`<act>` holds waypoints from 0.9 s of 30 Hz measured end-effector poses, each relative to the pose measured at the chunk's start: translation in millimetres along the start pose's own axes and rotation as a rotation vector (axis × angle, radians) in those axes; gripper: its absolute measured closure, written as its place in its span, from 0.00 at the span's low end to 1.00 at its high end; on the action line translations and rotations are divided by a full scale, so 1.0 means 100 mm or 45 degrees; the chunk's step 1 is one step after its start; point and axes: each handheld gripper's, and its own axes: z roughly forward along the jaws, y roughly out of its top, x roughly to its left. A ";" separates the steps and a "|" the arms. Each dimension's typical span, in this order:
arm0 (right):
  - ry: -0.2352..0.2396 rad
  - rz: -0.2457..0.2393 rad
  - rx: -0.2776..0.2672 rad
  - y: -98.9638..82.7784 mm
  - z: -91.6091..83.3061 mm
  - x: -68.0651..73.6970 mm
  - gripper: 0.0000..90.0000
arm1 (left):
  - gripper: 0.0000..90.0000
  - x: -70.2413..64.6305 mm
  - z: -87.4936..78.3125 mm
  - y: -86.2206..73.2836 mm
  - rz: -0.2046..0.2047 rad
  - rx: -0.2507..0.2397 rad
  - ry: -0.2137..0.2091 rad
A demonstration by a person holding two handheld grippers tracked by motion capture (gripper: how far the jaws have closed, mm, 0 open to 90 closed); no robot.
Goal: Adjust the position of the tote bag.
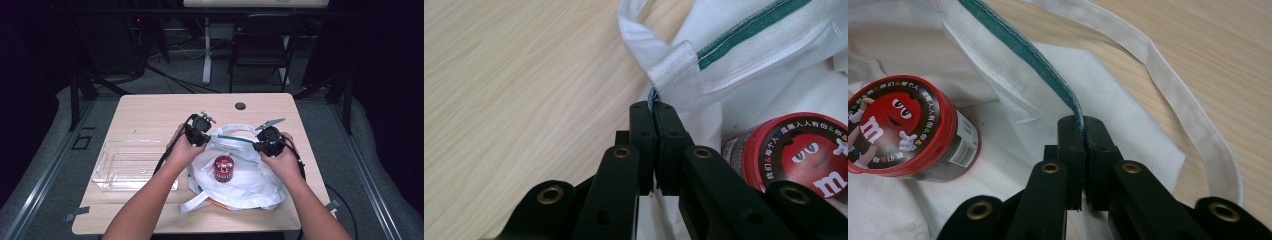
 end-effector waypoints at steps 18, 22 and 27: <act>-0.010 0.013 0.037 0.00 0.11 -0.04 0.98 | 0.98 0.00 0.11 0.02 -0.027 0.024 0.001; -0.006 0.016 0.036 0.00 0.13 -0.04 0.98 | 0.98 0.01 0.15 0.02 -0.038 0.030 0.000; -0.009 0.018 0.049 0.00 0.15 -0.05 0.98 | 0.98 0.01 0.17 0.03 -0.042 0.035 0.002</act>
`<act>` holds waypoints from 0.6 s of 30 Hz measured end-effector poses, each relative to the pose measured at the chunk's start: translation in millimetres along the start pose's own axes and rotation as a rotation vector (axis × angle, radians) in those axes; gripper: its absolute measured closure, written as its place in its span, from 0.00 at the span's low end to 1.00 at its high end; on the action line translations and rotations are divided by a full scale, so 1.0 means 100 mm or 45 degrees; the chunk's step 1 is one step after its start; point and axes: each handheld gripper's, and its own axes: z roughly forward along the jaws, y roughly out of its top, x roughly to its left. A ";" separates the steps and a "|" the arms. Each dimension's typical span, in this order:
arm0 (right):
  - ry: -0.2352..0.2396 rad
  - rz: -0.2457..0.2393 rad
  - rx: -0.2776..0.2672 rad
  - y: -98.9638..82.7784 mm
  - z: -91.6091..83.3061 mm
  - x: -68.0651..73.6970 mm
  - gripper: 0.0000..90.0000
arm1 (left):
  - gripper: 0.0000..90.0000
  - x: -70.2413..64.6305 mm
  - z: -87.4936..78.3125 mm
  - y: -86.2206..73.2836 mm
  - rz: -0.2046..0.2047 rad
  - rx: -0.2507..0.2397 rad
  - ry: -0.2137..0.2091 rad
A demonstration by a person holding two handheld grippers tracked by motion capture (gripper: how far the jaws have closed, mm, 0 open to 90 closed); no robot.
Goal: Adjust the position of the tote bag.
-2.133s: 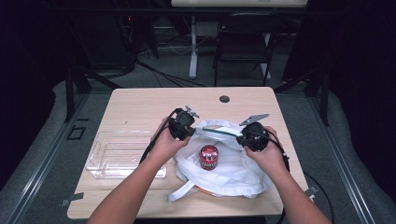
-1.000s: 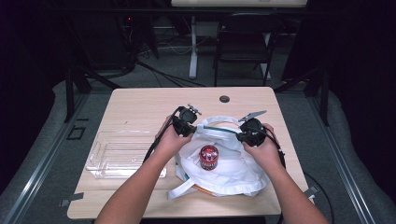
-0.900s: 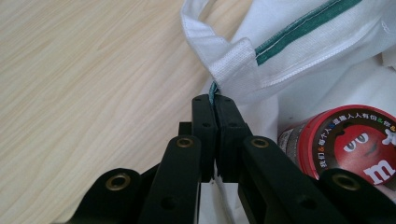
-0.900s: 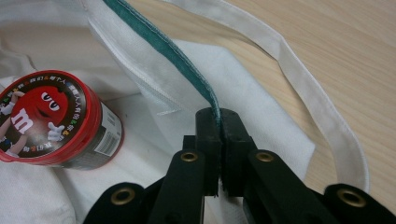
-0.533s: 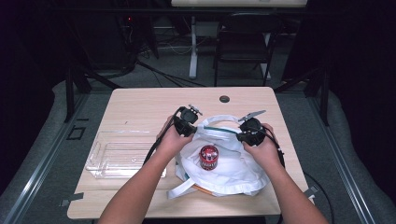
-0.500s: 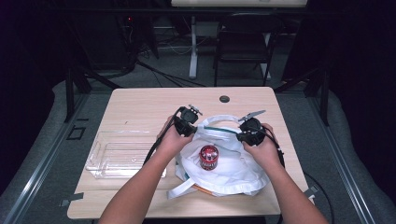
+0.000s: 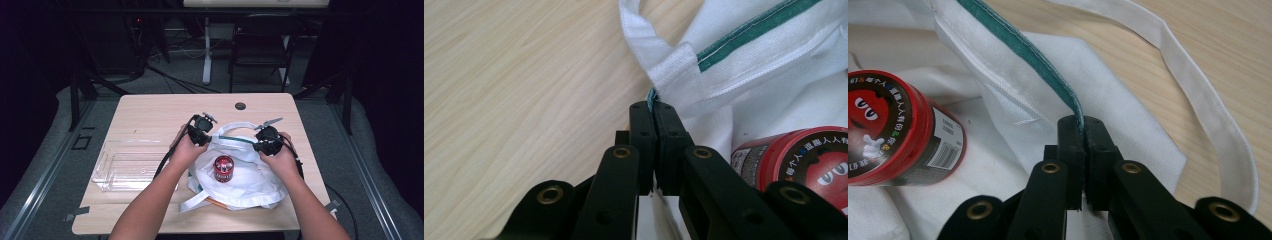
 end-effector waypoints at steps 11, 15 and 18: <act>-0.002 0.005 0.011 0.00 0.06 -0.02 0.98 | 0.98 0.01 0.09 0.01 -0.015 0.025 0.009; -0.002 0.004 0.025 0.01 0.08 -0.02 0.98 | 0.98 0.01 0.12 0.01 -0.022 0.035 0.006; -0.001 0.004 0.037 0.01 0.11 -0.03 0.98 | 0.98 0.01 0.14 0.02 -0.017 0.050 0.013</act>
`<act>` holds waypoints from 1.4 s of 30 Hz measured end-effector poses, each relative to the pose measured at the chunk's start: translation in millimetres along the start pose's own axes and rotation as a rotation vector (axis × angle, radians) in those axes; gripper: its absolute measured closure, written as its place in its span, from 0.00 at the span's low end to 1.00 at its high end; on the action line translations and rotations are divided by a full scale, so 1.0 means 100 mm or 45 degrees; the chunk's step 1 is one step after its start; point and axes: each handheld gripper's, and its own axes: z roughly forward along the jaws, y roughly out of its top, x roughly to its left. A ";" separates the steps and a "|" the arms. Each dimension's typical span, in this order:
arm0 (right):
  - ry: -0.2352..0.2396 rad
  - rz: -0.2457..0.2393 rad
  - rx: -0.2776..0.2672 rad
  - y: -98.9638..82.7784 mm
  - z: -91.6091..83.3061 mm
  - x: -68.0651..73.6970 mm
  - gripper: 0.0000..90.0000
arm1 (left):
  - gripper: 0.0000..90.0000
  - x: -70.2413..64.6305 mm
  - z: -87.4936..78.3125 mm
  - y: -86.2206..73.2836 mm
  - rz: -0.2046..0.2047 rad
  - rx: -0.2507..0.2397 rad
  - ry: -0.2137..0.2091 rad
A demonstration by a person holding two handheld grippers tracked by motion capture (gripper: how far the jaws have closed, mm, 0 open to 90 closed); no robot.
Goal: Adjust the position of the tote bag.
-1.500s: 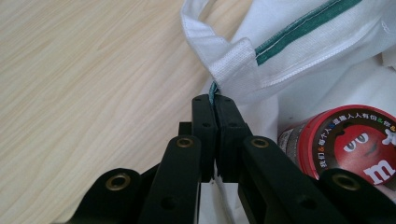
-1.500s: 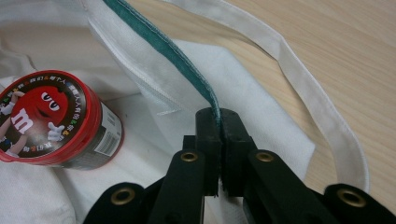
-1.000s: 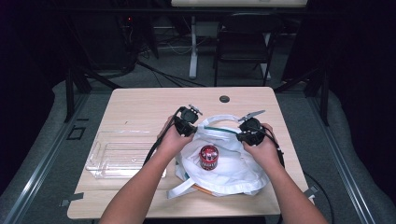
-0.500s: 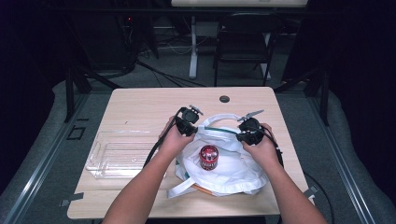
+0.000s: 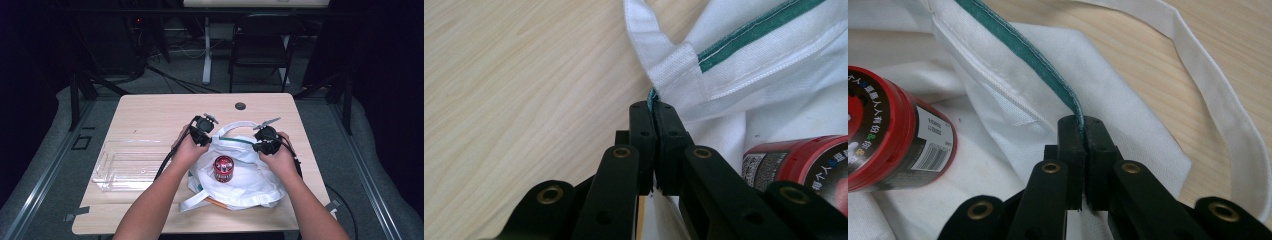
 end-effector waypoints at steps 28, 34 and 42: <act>-0.013 0.003 0.066 0.01 0.13 -0.03 0.98 | 0.98 0.00 0.14 0.04 -0.009 0.065 0.000; -0.011 0.009 0.074 0.01 0.14 -0.04 0.98 | 0.98 0.00 0.15 0.04 -0.003 0.076 0.004; -0.009 0.022 0.070 0.01 0.18 -0.03 0.98 | 0.98 -0.01 0.17 0.05 -0.010 0.077 0.011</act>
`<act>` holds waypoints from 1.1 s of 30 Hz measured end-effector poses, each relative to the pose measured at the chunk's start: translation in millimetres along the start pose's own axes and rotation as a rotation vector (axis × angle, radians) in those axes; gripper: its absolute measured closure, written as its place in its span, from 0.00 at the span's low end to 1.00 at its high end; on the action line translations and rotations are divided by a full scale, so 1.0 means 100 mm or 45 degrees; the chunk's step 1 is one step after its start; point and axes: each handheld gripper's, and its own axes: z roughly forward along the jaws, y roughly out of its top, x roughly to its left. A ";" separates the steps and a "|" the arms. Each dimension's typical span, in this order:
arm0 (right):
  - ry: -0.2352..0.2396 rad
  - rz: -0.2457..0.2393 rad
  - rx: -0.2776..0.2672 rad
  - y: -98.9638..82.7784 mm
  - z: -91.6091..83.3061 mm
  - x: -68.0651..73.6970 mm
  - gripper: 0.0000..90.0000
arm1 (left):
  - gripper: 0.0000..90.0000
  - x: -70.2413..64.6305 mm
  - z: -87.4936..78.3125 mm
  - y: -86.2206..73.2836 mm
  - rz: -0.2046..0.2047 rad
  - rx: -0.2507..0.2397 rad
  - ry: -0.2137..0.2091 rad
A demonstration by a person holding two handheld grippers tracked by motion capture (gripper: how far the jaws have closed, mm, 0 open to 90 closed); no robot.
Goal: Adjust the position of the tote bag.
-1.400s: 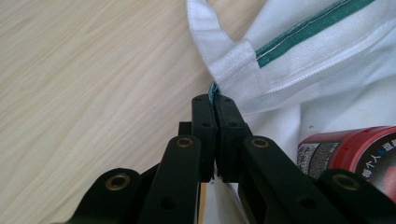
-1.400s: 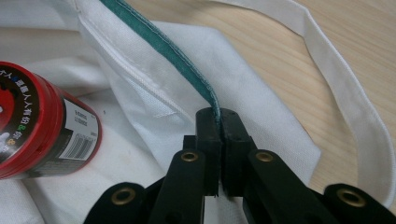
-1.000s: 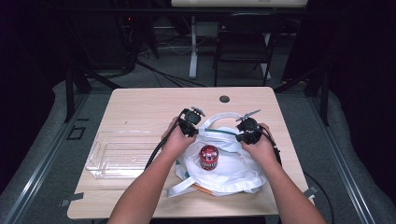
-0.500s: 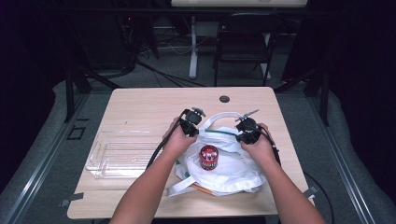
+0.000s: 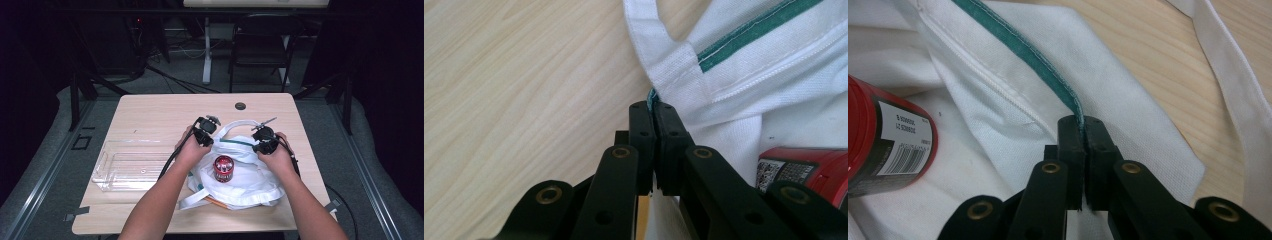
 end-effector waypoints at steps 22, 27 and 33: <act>-0.002 0.002 0.012 -0.01 0.00 -0.01 0.98 | 0.76 0.03 -0.14 -0.04 0.006 -0.044 -0.010; 0.001 -0.002 0.016 -0.01 -0.01 -0.01 0.98 | 0.71 0.02 -0.29 -0.08 0.022 -0.112 -0.032; -0.004 0.006 0.014 -0.01 -0.01 -0.01 0.98 | 0.70 -0.04 -0.48 -0.17 0.078 -0.134 -0.020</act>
